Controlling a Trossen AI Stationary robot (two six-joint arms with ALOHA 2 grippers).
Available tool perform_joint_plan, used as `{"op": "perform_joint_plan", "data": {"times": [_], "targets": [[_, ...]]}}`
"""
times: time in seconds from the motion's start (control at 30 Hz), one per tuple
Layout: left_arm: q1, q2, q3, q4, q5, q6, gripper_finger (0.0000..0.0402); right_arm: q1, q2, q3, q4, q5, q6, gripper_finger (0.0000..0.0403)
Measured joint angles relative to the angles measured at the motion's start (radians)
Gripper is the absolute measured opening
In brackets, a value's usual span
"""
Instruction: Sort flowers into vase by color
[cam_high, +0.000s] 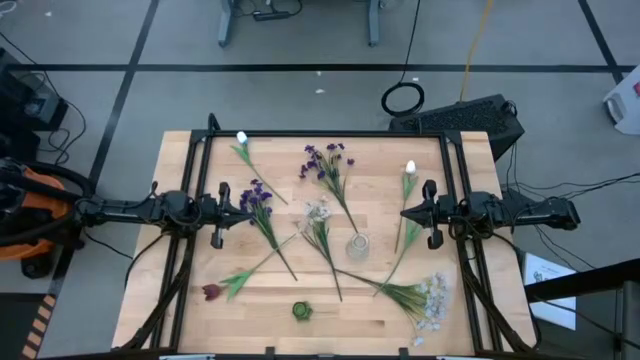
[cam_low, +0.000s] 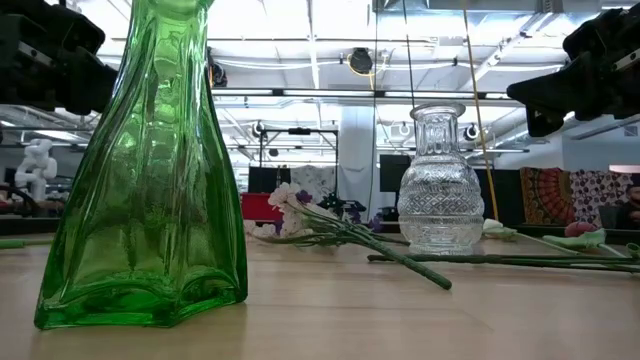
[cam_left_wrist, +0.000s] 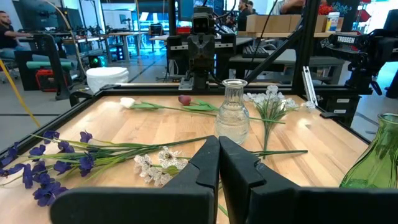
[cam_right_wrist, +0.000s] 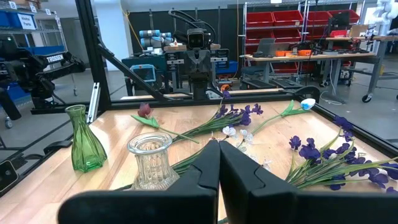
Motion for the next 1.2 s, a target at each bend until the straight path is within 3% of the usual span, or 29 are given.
{"op": "perform_joint_plan", "data": {"times": [0.27, 0.47, 1.03, 1.2], "targets": [[0.0, 0.0, 0.0, 0.0, 0.0, 0.0, 0.0015, 0.0, 0.0, 0.0, 0.001, 0.012, 0.0, 0.0], [0.0, 0.0, 0.0, 0.0, 0.0, 0.0, 0.0015, 0.0, 0.0, 0.0, 0.025, 0.176, 0.0, 0.0], [0.0, 0.0, 0.0, 0.003, 0.0, 0.0, 0.0015, 0.0, 0.0, 0.0, 0.026, 0.179, 0.0, 0.0], [0.0, 0.0, 0.0, 0.083, -0.001, 0.0, 0.0015, 0.0, 0.0, 0.0, 0.026, 0.18, 0.0, 0.0]]}}
